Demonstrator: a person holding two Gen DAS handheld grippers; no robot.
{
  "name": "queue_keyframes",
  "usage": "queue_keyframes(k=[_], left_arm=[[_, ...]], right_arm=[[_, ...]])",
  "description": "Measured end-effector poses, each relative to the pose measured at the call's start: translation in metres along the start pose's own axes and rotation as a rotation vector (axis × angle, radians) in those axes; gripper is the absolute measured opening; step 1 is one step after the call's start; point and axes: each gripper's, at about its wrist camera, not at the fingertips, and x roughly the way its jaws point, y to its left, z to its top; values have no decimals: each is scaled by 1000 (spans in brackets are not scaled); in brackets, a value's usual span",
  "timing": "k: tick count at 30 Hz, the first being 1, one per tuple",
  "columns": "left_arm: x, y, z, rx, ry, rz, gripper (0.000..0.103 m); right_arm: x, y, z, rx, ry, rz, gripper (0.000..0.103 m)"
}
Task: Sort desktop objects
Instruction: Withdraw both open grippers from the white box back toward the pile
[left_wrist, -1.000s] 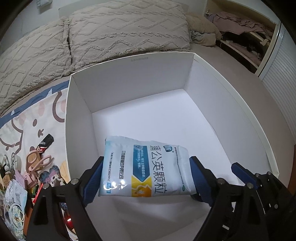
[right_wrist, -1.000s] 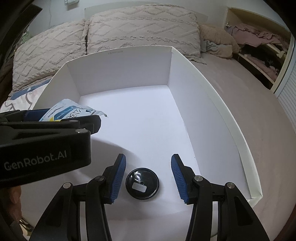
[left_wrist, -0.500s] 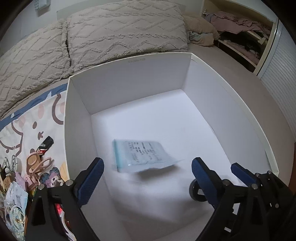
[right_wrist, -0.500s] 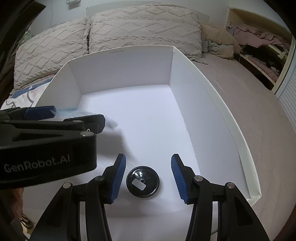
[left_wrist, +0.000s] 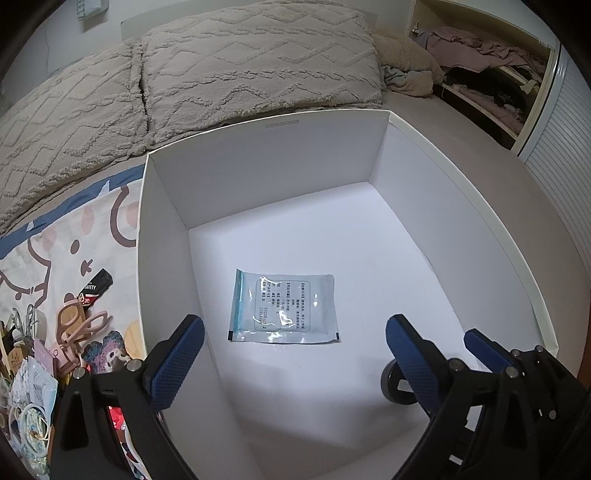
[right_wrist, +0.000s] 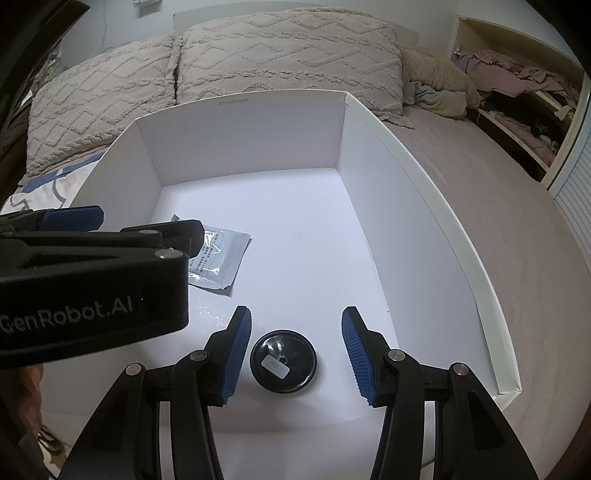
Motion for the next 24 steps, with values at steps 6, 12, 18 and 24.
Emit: queue_keyframes(k=[6, 12, 18, 24], left_arm=[[-7, -2, 1, 13, -34, 30, 99], [-13, -1, 4, 21, -56, 42, 99], [-25, 6, 6, 2, -82, 44, 99], [-35, 15, -1, -20, -100, 41, 100]], right_arm=[[0, 0, 1, 6, -8, -5, 51], [-13, -2, 2, 26, -38, 11, 51], [-32, -5, 4, 29, -88, -8, 51], [-35, -9, 6, 41, -111, -40, 51]])
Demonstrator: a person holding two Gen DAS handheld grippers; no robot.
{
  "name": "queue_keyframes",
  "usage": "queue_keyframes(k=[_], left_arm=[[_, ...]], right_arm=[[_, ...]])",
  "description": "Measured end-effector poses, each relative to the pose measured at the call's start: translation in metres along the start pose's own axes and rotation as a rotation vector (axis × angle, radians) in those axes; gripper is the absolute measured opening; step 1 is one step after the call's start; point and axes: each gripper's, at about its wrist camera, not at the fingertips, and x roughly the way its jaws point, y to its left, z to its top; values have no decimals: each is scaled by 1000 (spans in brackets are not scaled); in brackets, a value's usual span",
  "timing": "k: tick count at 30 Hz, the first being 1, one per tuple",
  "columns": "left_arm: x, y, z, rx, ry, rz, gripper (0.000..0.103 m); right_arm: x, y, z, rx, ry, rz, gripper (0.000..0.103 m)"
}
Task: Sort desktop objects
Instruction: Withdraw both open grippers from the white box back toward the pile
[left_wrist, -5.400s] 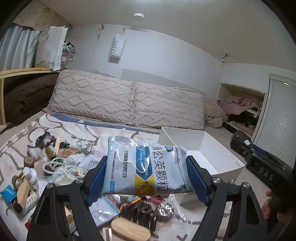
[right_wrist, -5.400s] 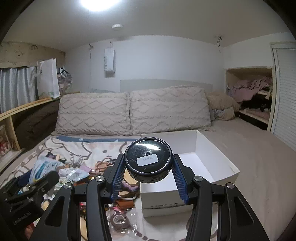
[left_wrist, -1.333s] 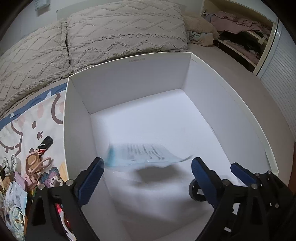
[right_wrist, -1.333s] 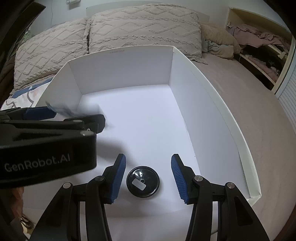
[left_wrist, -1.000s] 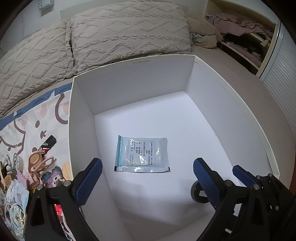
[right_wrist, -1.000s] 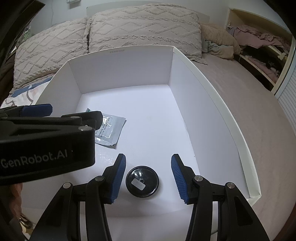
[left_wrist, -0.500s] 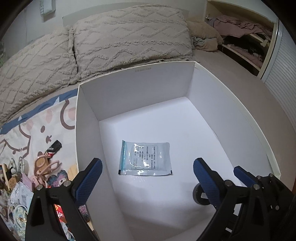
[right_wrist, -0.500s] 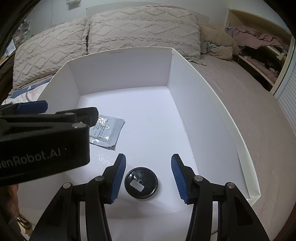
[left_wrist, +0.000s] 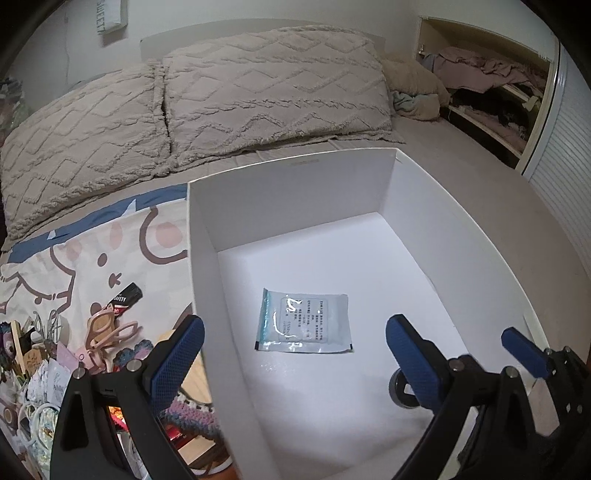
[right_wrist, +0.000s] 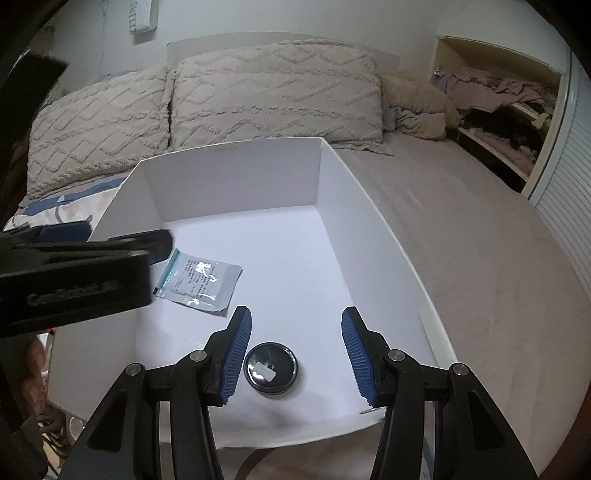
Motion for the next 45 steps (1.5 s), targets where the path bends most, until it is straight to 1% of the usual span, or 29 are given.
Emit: queue_keyframes(k=[2, 3, 6, 7, 8, 9, 10, 11, 13, 16, 18, 19, 27, 30, 33, 41, 45], left_arm=[[-2, 3, -3, -2, -1, 1, 103], [-3, 4, -5, -2, -3, 1, 103], [-7, 6, -8, -1, -14, 3, 103], [-8, 7, -9, -2, -16, 3, 103], [-9, 8, -9, -4, -17, 4, 103], [-10, 9, -10, -5, -19, 5, 103], [-12, 10, -11, -4, -22, 7, 103], [-13, 10, -12, -3, -24, 12, 103], [-16, 10, -15, 5, -28, 19, 103], [-21, 11, -20, 19, -34, 15, 103], [-24, 12, -23, 25, -37, 10, 103], [-25, 13, -25, 26, -39, 7, 103], [-28, 21, -32, 32, -54, 17, 103], [-25, 27, -33, 26, -31, 23, 103], [-25, 35, -34, 10, -19, 15, 103], [-40, 58, -38, -2, -66, 52, 103], [-50, 71, -41, -5, -91, 66, 103]], right_arm=[[2, -1, 0, 5, 3, -20, 51], [4, -2, 0, 10, 3, -35, 51], [6, -3, -2, 11, 3, -44, 51], [7, -2, -2, 10, 3, -50, 54], [7, -3, -3, 9, 4, -57, 68], [7, -3, -4, 8, 2, -73, 77], [6, -3, -4, 6, -3, -81, 89], [5, -4, -4, 7, -10, -83, 91], [3, -6, -3, 20, -19, -75, 91], [-1, -7, -4, 35, -33, -87, 91], [0, -7, -4, 35, -32, -101, 95], [0, -7, -4, 36, -33, -108, 101], [-2, -8, -6, 45, -40, -129, 102], [-4, -7, -6, 50, -49, -127, 102], [-5, -7, -6, 58, -64, -124, 102], [-12, -4, -8, 103, -102, -80, 102], [-21, 0, -6, 122, -133, -38, 102]])
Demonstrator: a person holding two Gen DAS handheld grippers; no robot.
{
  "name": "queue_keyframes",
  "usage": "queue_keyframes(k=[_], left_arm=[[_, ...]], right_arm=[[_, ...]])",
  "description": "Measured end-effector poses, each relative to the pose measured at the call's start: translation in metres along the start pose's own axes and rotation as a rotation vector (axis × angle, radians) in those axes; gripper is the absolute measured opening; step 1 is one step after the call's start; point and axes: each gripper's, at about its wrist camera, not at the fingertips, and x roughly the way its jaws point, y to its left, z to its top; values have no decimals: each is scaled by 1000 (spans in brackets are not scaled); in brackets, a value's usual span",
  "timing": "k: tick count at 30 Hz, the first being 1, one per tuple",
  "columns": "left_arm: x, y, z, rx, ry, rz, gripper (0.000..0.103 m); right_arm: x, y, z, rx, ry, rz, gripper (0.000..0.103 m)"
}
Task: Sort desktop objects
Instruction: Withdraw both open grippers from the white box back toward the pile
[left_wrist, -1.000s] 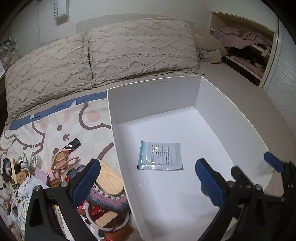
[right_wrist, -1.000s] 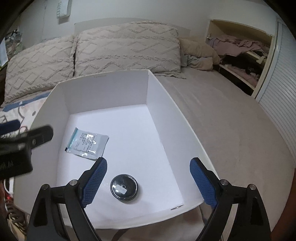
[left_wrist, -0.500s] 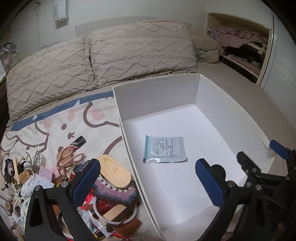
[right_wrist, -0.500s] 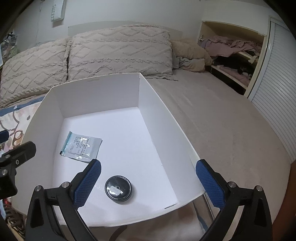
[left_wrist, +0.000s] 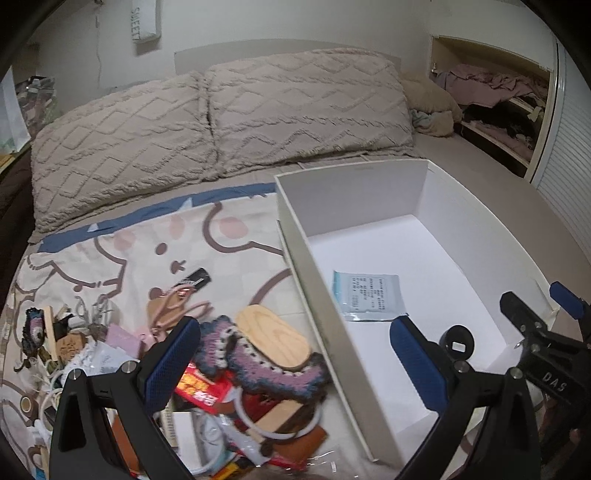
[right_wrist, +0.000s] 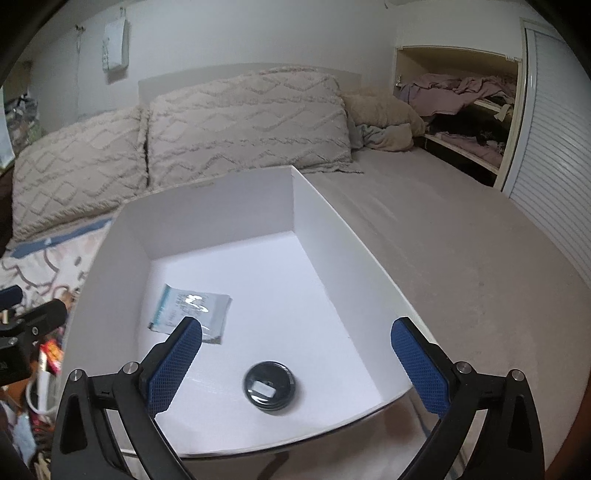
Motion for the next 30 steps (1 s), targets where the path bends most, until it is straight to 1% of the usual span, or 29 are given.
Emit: queue_keyframes(k=[6, 9, 15, 20, 25, 28, 30], left_arm=[[-15, 23, -7, -2, -37, 33, 103], [-26, 35, -11, -13, -60, 72, 103], [-48, 59, -17, -49, -90, 74, 103], [-62, 71, -21, -46, -109, 85, 103], [-77, 87, -28, -58, -132, 98, 103], [-84, 100, -33, -73, -139, 104, 103], [-89, 110, -35, -87, -146, 107, 103]], right_arm=[[-9, 14, 1, -7, -25, 42, 102], [-12, 23, -1, -13, -34, 68, 102], [-19, 48, -7, -54, -36, 112, 102], [-31, 74, -8, -114, -60, 128, 102], [-43, 101, -10, -164, -81, 190, 102], [-46, 111, -12, -174, -78, 246, 102], [-46, 117, -13, -179, -77, 262, 102]])
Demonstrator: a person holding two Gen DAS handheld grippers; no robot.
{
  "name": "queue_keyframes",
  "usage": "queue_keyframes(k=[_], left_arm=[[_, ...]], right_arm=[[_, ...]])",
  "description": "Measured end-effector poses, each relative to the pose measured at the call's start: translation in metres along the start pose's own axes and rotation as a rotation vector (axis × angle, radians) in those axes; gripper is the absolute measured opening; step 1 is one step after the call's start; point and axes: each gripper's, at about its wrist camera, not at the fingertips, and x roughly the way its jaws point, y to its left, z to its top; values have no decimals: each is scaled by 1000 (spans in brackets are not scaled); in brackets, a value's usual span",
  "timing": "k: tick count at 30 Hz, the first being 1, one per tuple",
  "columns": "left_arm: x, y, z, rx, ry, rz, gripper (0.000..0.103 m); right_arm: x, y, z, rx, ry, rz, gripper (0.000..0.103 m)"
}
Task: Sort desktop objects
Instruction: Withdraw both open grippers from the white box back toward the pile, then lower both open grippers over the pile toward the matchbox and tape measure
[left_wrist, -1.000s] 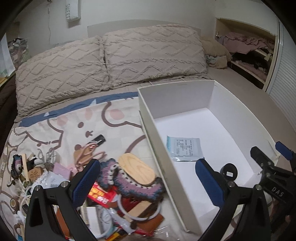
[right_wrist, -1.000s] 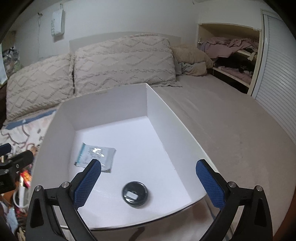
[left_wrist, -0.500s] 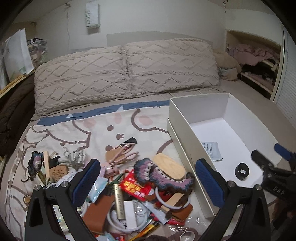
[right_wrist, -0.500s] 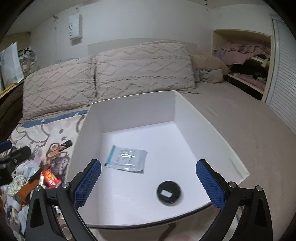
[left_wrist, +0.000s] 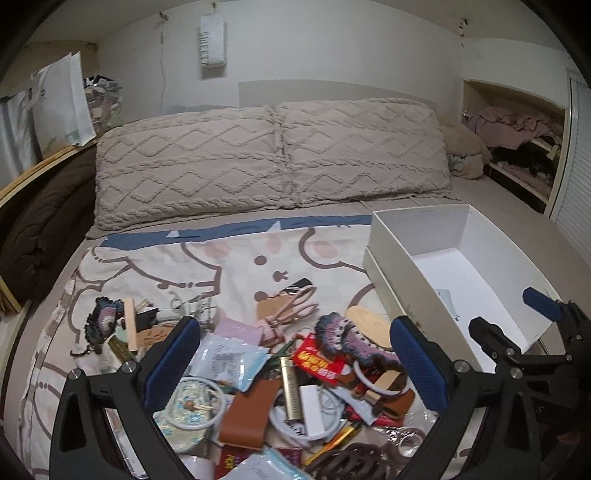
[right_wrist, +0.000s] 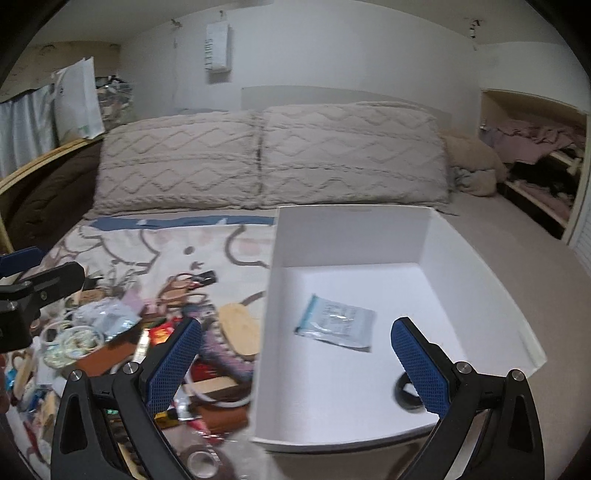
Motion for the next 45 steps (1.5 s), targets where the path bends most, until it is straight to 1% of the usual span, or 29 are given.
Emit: queue_keyframes(k=[8, 14, 20, 25, 35, 39, 41, 45], left_arm=[[-19, 44, -7, -47, -58, 54, 103], [-29, 76, -17, -66, -71, 99, 103], [-35, 99, -29, -97, -83, 95, 103], [-42, 110, -36, -102, -105, 95, 103], [-54, 128, -56, -157, -129, 82, 103], [-57, 133, -64, -183, -135, 67, 103], [-59, 134, -71, -189, -141, 66, 103], [-64, 138, -82, -188, -153, 95, 103]], right_arm=[[3, 16, -3, -13, 4, 22, 102], [-4, 27, -5, -26, -6, 47, 102], [-12, 43, -4, -52, -27, 71, 102], [-18, 55, -6, -73, -50, 81, 102], [-33, 70, -11, -62, -131, 114, 102], [-40, 74, -18, -61, -185, 136, 102], [-41, 75, -22, -59, -184, 144, 102], [-42, 79, -36, -64, -177, 139, 102]])
